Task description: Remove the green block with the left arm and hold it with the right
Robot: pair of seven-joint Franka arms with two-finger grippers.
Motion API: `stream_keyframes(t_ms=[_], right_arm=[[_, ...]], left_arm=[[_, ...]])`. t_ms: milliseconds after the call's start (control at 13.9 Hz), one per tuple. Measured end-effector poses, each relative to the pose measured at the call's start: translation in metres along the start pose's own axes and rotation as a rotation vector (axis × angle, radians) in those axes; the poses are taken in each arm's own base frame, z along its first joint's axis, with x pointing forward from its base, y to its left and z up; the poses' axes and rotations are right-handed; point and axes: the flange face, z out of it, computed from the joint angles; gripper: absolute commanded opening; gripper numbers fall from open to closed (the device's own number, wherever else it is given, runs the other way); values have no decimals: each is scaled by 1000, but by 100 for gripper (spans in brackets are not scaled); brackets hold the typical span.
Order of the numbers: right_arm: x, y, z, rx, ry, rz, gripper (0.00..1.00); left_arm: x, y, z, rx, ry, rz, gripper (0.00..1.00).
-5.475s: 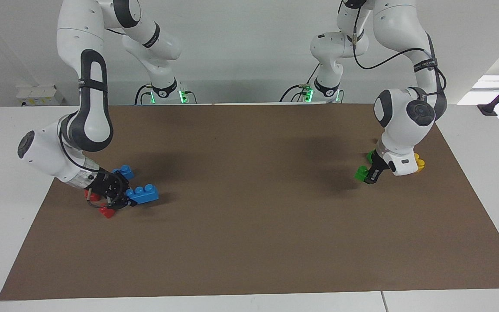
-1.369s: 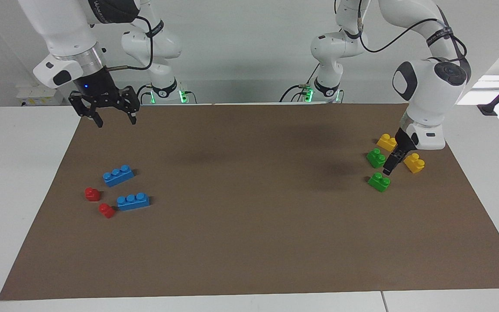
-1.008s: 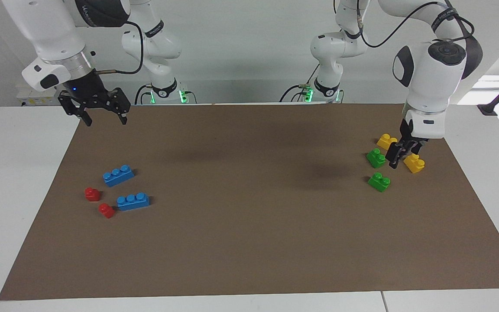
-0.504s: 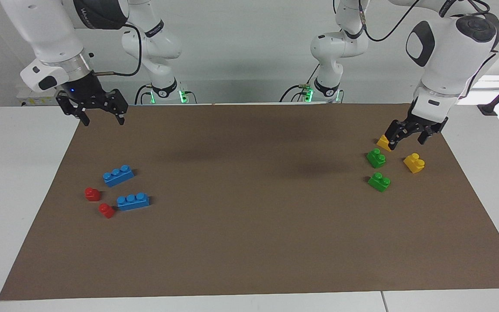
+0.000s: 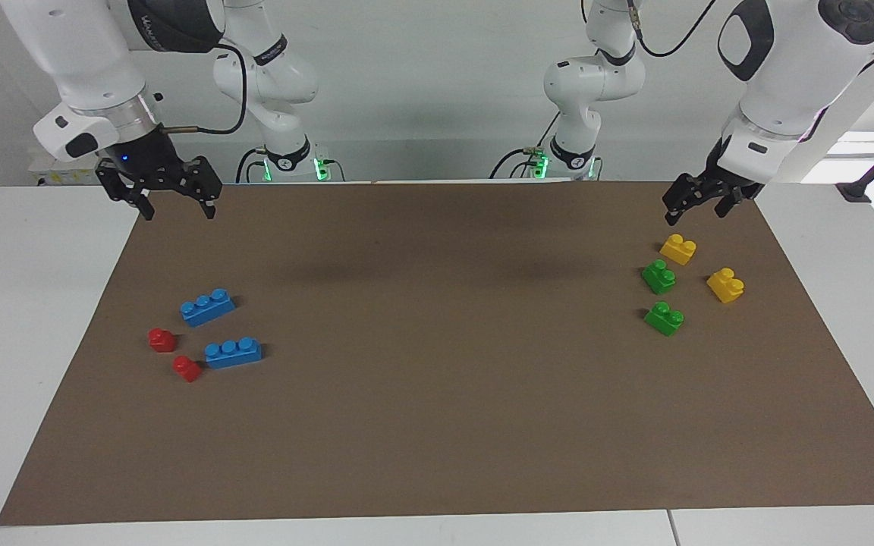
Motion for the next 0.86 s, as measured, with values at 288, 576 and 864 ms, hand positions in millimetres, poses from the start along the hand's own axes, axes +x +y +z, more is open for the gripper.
stream_keyframes(t_ms=[288, 576, 864], right_arm=[[0, 0, 1, 0, -3, 0, 100], [-2, 0, 1, 0, -9, 0, 100], [-2, 0, 1, 0, -10, 0, 100]], left_arm=[[-16, 0, -13, 4, -14, 5, 100], [-18, 0, -13, 5, -25, 6, 100], [-18, 0, -13, 6, -28, 8, 100]])
